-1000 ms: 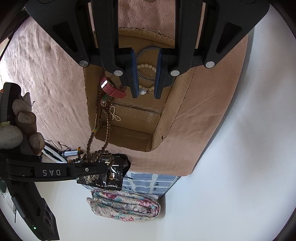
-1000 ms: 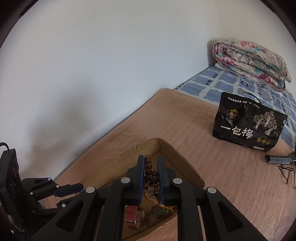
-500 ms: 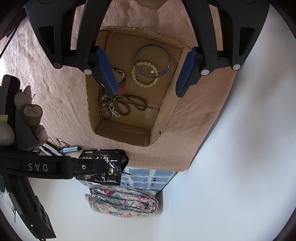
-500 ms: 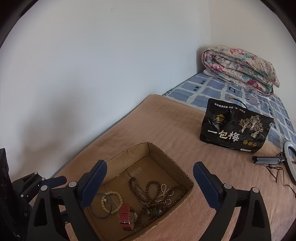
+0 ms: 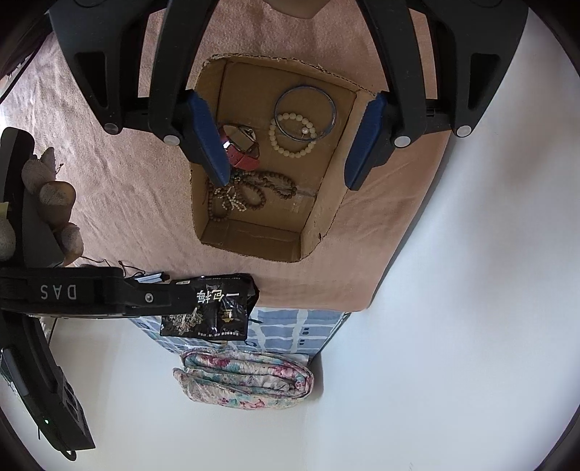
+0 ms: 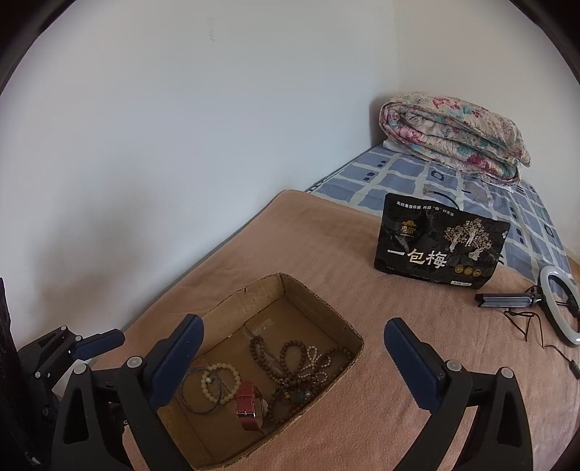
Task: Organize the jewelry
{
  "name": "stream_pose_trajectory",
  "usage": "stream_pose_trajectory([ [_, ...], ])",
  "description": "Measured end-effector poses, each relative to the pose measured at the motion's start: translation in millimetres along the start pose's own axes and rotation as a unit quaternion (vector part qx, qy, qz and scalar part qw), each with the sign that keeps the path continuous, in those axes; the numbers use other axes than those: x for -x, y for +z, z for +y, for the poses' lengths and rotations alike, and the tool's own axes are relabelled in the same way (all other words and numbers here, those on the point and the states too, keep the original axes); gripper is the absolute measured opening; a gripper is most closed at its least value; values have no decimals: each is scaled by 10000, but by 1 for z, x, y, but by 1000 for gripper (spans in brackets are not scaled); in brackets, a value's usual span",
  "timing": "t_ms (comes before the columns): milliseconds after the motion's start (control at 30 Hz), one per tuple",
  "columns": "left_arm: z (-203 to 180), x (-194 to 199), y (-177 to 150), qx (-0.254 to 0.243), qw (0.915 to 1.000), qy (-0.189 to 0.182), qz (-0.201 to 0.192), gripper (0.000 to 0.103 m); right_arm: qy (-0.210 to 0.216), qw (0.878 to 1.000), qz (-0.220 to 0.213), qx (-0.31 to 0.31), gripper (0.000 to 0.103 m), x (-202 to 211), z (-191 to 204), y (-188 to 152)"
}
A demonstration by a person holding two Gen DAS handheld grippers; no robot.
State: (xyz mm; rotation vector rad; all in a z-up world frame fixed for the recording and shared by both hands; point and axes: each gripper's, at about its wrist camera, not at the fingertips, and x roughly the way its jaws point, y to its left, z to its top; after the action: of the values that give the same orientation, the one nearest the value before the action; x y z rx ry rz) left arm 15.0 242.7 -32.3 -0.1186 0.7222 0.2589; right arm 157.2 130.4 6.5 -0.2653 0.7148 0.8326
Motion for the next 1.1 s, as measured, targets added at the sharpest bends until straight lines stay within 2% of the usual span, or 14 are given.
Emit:
stream_pose_trajectory([
  [100,-10,17,4,-85,9999,15,-113,68,-132,9998,-126,36,101,26,-1,-4],
  [167,-16,28,5,-118,9997,36,-205,79,-207,9995,-221,6,102,44,-4,-7],
  [233,-22,38,7,-116,9994,44,-316,83,-321,9989,-327,-50,103,63,-8,-11],
  [533,-51,70,5,-111,9988,60,-480,83,-693,9958,-560,-194,103,127,-30,-48],
  [700,-65,77,0,-116,9984,172,-518,87,-915,9938,-611,-165,103,148,-40,-76],
  [767,-70,78,-3,-104,9982,203,-556,100,-987,9930,-629,-145,103,154,-43,-86],
  [1100,-80,80,-10,33,9982,233,-559,101,-1126,9911,-701,-123,103,161,-50,-118],
])
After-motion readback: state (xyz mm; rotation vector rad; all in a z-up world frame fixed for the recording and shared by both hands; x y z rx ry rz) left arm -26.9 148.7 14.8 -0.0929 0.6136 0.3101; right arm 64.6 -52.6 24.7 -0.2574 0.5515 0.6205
